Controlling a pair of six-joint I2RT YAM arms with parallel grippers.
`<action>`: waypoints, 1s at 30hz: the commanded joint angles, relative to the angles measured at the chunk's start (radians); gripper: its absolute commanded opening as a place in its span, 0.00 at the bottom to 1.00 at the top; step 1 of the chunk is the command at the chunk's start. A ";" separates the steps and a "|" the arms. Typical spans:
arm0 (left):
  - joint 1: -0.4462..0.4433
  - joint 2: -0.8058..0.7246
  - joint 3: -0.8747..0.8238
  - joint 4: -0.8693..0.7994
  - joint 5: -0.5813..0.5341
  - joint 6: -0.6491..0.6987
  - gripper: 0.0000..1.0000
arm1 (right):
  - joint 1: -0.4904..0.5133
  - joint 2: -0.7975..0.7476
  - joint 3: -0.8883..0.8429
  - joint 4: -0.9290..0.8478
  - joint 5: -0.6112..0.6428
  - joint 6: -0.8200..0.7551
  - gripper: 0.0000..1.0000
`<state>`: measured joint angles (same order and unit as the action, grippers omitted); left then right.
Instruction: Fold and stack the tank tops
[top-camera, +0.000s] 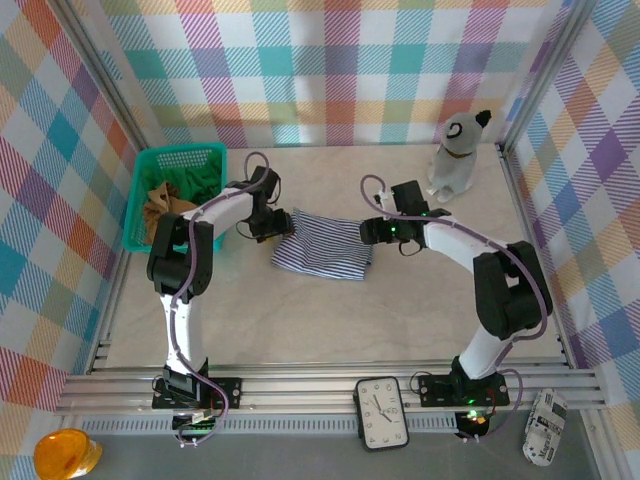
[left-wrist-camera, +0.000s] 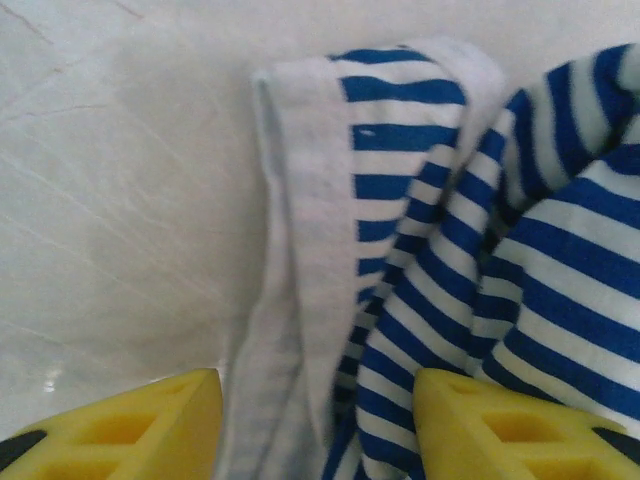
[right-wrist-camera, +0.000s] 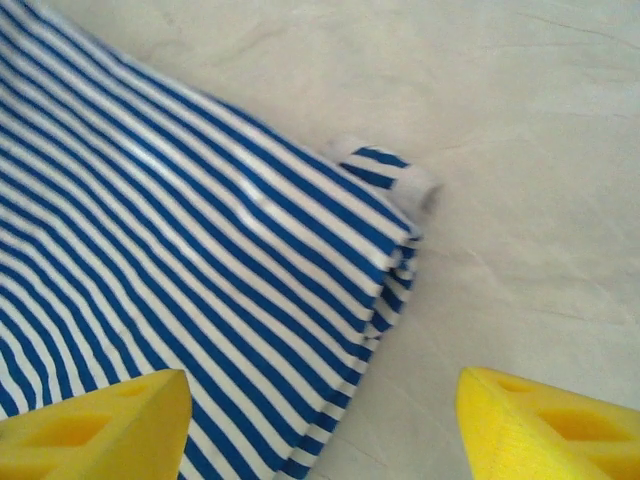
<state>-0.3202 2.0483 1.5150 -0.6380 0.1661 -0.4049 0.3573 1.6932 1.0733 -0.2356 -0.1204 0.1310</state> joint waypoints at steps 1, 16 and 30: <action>-0.008 -0.084 0.012 0.073 -0.007 -0.027 0.54 | -0.008 0.022 -0.032 0.008 -0.048 0.110 0.73; -0.029 0.044 0.098 -0.001 0.045 0.032 0.59 | 0.031 0.216 0.077 0.090 -0.143 0.194 0.68; -0.039 0.165 0.174 -0.079 0.075 0.079 0.25 | 0.075 0.263 0.151 -0.037 0.043 0.032 0.35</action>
<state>-0.3496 2.1822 1.6581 -0.6632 0.2199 -0.3420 0.4278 1.9369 1.1862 -0.2089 -0.1425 0.2272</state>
